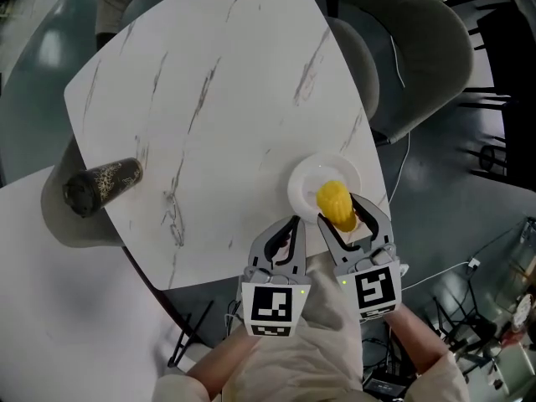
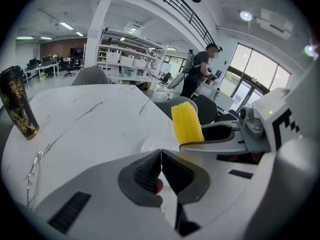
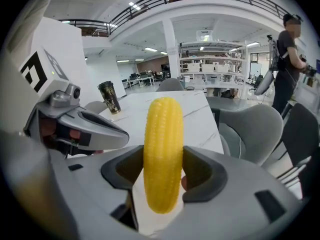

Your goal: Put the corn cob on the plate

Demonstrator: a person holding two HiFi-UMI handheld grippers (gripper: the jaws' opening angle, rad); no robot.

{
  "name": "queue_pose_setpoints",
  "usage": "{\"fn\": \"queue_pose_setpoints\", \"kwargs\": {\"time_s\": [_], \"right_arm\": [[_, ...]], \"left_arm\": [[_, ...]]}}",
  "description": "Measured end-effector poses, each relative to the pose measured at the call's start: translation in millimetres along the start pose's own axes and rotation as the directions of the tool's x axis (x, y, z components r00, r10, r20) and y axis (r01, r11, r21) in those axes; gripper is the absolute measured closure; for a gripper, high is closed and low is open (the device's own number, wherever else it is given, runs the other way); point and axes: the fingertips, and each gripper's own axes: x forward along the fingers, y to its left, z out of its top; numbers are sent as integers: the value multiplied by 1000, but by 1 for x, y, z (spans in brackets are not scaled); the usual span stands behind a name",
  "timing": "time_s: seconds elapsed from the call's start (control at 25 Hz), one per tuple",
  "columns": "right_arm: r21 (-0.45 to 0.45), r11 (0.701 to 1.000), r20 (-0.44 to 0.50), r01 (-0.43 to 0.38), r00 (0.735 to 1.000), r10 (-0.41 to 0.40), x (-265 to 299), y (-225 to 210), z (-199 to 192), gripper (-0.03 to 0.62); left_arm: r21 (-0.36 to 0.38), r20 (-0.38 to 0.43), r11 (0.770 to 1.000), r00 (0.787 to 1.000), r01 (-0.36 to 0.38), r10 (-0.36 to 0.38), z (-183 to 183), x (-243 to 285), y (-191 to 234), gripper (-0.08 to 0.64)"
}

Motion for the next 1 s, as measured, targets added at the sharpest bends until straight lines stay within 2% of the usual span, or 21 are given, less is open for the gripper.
{"fn": "queue_pose_setpoints", "kwargs": {"time_s": [0.28, 0.52, 0.64, 0.8, 1.0], "right_arm": [[-31, 999, -40, 7, 999, -8, 15, -1, -7, 357], [-38, 999, -103, -12, 995, 8, 30, 1, -13, 357], [-46, 999, -144, -8, 990, 2, 37, 2, -23, 357], [-91, 996, -208, -11, 978, -8, 42, 2, -33, 357], [-137, 990, -241, 17, 969, -50, 47, -2, -34, 357]], "left_arm": [[69, -2, 998, 1000, -10, 10, 1, 7, 2, 552], [52, -26, 999, 1000, -5, 6, -7, 14, 7, 552], [67, -32, 998, 999, -5, 7, -8, 16, 9, 552], [57, -36, 998, 999, -6, 8, -3, 19, 15, 552], [40, -39, 999, 999, -4, 5, 1, 23, 21, 552]]}}
